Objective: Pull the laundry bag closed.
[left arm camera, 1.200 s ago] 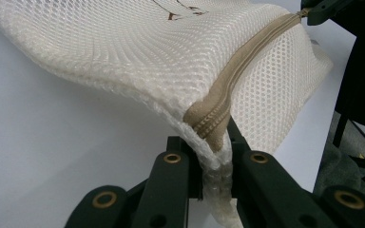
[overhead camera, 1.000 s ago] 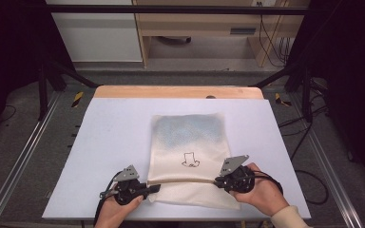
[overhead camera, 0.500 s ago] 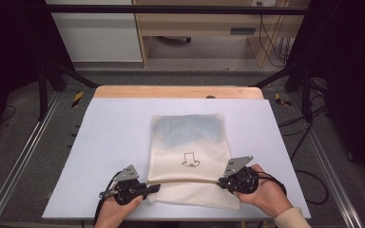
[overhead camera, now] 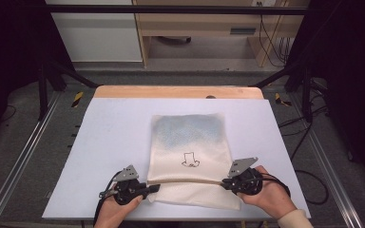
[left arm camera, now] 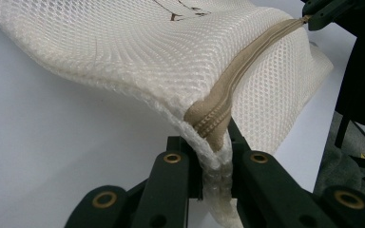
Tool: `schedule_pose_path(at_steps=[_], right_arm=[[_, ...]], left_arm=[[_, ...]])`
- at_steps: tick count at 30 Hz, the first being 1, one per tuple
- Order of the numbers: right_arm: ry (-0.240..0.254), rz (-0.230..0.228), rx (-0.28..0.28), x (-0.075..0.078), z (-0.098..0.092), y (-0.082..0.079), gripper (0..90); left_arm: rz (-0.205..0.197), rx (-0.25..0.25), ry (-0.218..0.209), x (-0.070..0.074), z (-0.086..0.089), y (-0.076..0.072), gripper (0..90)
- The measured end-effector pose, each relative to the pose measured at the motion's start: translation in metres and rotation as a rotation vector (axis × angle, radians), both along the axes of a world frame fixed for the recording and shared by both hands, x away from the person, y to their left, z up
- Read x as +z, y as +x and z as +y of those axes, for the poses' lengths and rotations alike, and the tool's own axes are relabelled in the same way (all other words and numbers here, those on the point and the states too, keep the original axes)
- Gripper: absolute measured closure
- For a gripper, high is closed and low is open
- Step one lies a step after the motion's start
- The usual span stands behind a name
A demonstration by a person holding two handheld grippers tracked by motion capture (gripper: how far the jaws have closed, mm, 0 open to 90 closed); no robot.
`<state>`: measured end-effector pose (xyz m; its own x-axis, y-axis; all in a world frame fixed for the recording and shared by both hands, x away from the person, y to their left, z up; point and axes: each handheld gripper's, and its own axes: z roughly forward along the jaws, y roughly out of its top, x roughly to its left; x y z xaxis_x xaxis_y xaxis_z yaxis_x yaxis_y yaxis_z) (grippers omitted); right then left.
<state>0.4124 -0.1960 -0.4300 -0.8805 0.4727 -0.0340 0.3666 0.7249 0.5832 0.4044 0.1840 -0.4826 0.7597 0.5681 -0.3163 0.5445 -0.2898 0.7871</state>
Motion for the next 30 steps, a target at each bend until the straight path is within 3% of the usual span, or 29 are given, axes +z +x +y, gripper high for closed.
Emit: schedule_pose_path(at_steps=[30], right_arm=[[-0.003,0.010,-0.026,-0.003,-0.014,-0.002,82.2]], left_arm=[[-0.001,0.005,0.001,0.001,0.001,0.001,84.1]])
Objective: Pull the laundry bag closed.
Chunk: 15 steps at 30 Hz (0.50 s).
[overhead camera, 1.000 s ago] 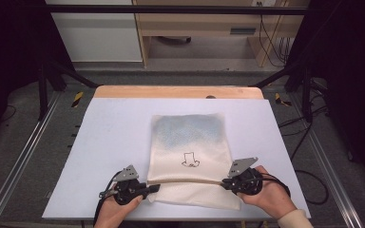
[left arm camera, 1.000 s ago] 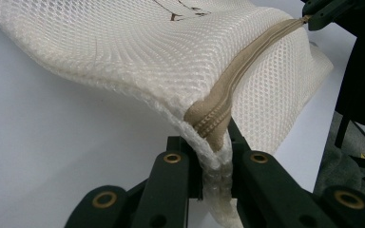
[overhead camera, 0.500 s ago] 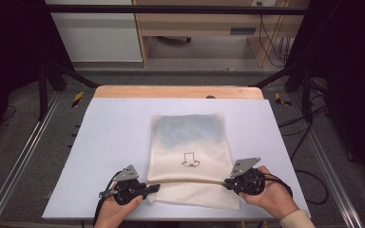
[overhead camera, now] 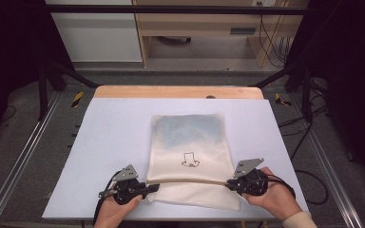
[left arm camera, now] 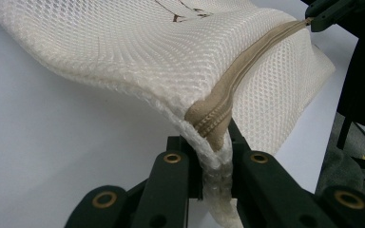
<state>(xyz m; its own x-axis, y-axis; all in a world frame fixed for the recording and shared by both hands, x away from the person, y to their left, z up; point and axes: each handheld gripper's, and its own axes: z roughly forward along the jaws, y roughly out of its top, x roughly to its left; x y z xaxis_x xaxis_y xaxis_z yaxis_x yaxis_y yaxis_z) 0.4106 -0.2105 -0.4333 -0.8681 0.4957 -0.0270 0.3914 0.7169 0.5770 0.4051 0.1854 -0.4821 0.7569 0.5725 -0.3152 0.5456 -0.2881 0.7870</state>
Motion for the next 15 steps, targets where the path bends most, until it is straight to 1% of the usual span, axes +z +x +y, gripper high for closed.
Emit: schedule_pose_path(at_steps=[7,9,12,15], right_arm=[[0.004,-0.002,0.002,-0.0011,0.0006,0.0001,82.2],[-0.003,0.001,-0.002,-0.0010,0.0002,-0.0003,82.2],[0.009,0.000,0.003,-0.0021,-0.0010,-0.0005,82.2],[0.001,0.001,-0.003,-0.0026,-0.0025,-0.0006,82.2]], left_arm=[[-0.001,0.003,0.003,0.0001,0.0010,0.0005,84.0],[0.000,0.006,0.004,0.0004,0.0016,0.0006,84.1],[-0.001,0.009,0.009,0.0004,0.0019,0.0008,84.1],[0.001,0.011,0.010,0.0002,0.0024,0.0011,84.1]])
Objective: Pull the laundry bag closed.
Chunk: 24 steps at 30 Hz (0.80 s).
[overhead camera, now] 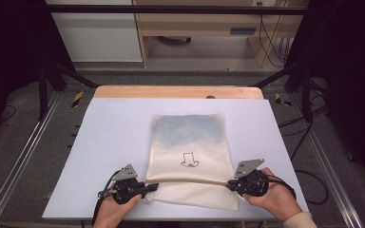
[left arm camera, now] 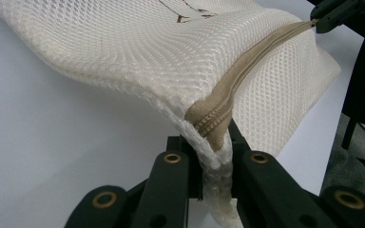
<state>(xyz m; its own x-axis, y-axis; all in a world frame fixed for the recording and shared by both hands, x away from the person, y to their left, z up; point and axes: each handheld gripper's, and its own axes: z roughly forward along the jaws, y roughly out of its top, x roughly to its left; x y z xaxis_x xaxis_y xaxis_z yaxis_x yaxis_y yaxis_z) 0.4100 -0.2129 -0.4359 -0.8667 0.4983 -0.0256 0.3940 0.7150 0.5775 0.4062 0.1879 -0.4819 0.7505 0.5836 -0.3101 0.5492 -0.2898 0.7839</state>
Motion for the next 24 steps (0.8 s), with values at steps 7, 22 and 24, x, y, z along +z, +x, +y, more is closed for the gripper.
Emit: schedule_pose_path(at_steps=[7,22,24], right_arm=[[0.007,0.002,-0.004,-0.0016,-0.0014,-0.0007,82.2],[0.006,0.010,-0.014,-0.0057,-0.0067,-0.0018,82.2],[0.001,0.013,-0.019,-0.0060,-0.0073,-0.0023,82.2]], left_arm=[[-0.004,0.006,0.005,0.0003,0.0004,-0.0001,84.1],[-0.004,0.012,0.004,0.0006,0.0019,0.0003,84.1],[-0.004,0.012,0.005,0.0006,0.0021,0.0004,84.1]])
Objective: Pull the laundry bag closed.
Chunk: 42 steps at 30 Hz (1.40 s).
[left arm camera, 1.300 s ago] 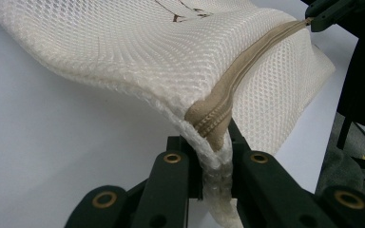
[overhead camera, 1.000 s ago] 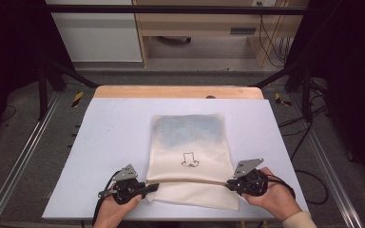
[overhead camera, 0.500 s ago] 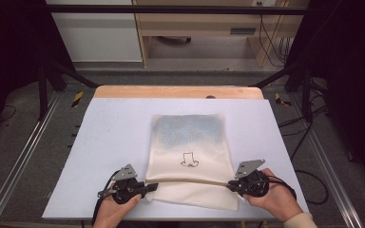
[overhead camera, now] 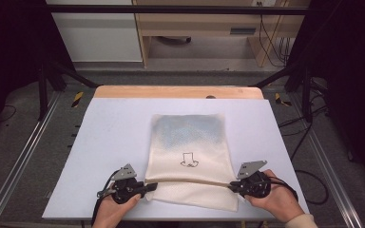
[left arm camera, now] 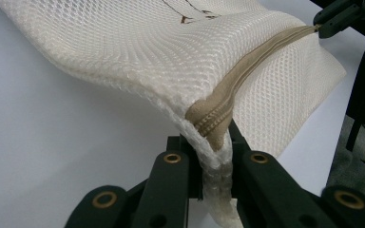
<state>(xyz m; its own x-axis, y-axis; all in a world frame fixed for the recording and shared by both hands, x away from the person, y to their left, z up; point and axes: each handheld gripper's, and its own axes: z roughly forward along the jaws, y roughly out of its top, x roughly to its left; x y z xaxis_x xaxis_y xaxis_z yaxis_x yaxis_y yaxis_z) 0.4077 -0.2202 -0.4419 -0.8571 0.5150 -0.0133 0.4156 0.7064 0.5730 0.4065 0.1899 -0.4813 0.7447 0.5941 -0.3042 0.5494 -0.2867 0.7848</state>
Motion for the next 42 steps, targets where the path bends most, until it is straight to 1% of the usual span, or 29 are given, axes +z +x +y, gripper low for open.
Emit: schedule_pose_path(at_steps=[2,4,6,7,12,15,18,20,23,24,26,31,38,40,41,42], right_arm=[[0.007,-0.001,0.003,-0.0010,-0.0009,0.0002,82.2],[-0.001,-0.001,-0.003,-0.0013,-0.0013,0.0000,82.2],[0.009,0.003,-0.005,-0.0022,-0.0017,-0.0002,82.2],[0.002,0.004,-0.007,-0.0019,-0.0018,-0.0003,82.3],[0.003,-0.002,0.000,-0.0026,-0.0019,0.0001,82.2],[-0.008,0.001,-0.003,-0.0038,-0.0022,-0.0003,82.2],[-0.008,0.004,-0.008,-0.0046,-0.0025,-0.0009,82.2],[-0.003,-0.001,-0.001,-0.0055,-0.0033,-0.0005,82.2],[-0.013,0.009,-0.014,-0.0064,-0.0041,-0.0014,82.3],[-0.008,0.005,-0.009,-0.0072,-0.0055,-0.0010,82.3],[-0.003,0.009,-0.016,-0.0069,-0.0065,-0.0017,82.3],[-0.001,0.002,-0.014,-0.0059,-0.0071,-0.0020,82.3],[0.001,0.001,-0.022,-0.0042,-0.0079,-0.0026,82.2],[0.004,0.004,-0.024,-0.0040,-0.0077,-0.0033,82.2],[0.006,0.003,-0.024,-0.0044,-0.0074,-0.0034,82.1],[0.008,0.000,-0.030,-0.0047,-0.0068,-0.0035,81.9]], left_arm=[[-0.001,0.000,0.000,0.0002,0.0000,-0.0001,84.1],[0.000,0.000,0.001,0.0001,0.0001,-0.0001,84.1],[-0.001,0.000,0.000,0.0002,0.0001,-0.0001,84.1],[-0.001,-0.001,0.000,0.0003,0.0002,-0.0002,84.1],[-0.002,0.001,0.002,0.0004,0.0004,-0.0002,84.1],[-0.001,0.003,0.001,0.0006,0.0007,-0.0002,84.1],[-0.002,0.004,-0.001,0.0008,0.0008,-0.0002,84.1],[-0.001,0.004,0.001,0.0006,0.0009,-0.0002,84.1],[0.001,0.004,-0.004,0.0010,0.0017,0.0000,84.1],[0.000,0.003,-0.003,0.0010,0.0017,0.0000,84.1],[-0.002,0.003,0.001,0.0008,0.0011,-0.0003,84.1],[-0.004,0.003,0.001,0.0012,0.0010,-0.0009,84.1],[-0.007,-0.001,0.007,0.0019,0.0007,-0.0021,84.0],[-0.012,0.004,0.018,0.0019,0.0002,-0.0029,83.7],[-0.015,0.011,0.023,0.0019,-0.0003,-0.0036,82.7],[-0.018,0.017,0.033,0.0022,-0.0006,-0.0044,79.8]])
